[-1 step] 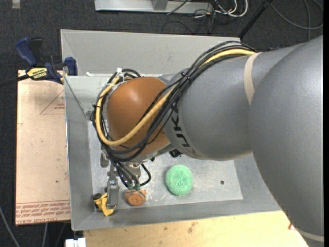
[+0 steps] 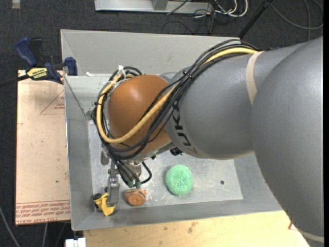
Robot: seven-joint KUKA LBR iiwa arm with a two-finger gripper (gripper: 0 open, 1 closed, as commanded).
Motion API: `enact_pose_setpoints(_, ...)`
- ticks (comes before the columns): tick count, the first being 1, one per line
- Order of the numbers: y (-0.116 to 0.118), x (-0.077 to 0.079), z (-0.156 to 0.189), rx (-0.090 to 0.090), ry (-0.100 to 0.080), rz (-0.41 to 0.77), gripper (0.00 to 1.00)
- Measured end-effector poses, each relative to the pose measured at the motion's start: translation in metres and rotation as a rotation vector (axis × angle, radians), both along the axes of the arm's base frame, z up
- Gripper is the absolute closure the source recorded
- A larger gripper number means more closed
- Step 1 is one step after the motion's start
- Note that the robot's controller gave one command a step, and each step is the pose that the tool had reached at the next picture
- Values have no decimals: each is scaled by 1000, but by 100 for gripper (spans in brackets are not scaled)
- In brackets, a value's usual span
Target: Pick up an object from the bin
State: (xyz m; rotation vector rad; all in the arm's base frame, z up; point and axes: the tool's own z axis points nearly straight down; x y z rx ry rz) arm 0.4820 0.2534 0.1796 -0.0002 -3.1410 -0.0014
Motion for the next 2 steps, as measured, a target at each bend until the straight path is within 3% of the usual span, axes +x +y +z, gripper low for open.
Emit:
enact_pose_setpoints(1, -41, -2, -75, 2, -4, -65, 0)
enact_pose_setpoints(2, -47, 1, -100, 1, -7, 54, 0)
